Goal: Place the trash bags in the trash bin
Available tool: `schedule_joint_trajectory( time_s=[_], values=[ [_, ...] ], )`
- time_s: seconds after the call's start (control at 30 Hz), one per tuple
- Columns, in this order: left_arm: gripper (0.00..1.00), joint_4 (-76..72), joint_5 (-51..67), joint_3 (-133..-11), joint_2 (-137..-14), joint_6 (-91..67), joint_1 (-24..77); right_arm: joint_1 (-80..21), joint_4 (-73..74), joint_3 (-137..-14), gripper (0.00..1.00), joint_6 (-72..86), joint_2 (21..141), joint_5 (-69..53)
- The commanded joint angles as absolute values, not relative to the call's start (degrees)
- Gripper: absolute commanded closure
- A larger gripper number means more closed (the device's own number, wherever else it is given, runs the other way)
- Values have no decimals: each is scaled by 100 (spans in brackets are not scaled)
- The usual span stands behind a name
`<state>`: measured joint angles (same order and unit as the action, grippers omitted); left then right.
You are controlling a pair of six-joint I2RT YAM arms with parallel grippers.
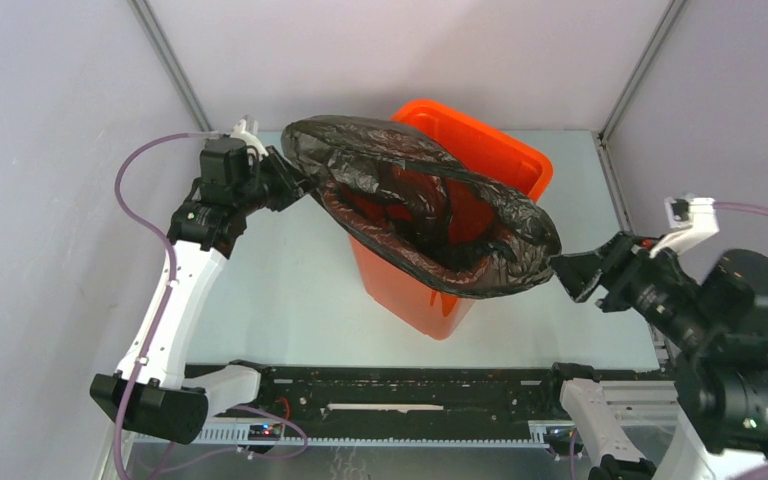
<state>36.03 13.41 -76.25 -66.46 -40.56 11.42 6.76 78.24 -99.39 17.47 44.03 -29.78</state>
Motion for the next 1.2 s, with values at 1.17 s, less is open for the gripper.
schedule_joint_trajectory(
  time_s=[1.17],
  values=[
    [83, 3295, 1707, -7702, -6605, -4148, 1187, -1235, 4973, -9556, 22, 1099, 5838, -3854]
  ],
)
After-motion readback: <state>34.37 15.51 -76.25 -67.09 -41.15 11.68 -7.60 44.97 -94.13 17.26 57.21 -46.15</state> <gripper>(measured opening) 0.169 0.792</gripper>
